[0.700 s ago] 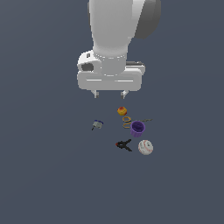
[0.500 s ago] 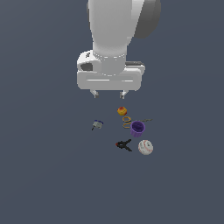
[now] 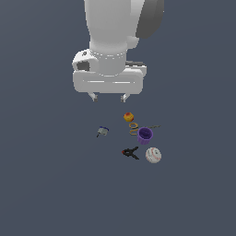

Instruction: Pick up a designated object from a clutter of objects.

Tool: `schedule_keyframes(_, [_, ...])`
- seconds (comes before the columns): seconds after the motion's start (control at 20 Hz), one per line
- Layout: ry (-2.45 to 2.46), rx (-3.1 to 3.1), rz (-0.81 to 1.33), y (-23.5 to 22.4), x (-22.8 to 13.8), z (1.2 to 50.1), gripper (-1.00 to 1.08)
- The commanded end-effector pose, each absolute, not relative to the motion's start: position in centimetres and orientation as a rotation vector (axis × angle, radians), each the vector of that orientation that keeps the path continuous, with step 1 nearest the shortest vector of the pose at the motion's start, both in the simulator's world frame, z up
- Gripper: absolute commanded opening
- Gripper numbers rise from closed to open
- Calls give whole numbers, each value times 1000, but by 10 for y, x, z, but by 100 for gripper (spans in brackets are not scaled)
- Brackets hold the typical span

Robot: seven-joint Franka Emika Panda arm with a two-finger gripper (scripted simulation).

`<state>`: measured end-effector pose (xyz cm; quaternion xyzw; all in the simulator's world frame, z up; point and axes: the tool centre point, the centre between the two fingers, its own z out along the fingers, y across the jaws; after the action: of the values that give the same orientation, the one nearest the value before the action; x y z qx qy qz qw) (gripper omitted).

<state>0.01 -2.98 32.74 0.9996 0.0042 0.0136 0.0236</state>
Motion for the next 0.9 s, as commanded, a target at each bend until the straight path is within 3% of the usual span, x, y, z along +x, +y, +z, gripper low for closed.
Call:
schedule_keyframes(0.0, [15, 3094, 42, -30, 0, 328, 100])
schedule_keyframes(0.45, [-23, 3095, 41, -15, 14, 311, 100])
schedule_keyframes(0.85, [-114, 3098, 37, 25, 43, 268, 100])
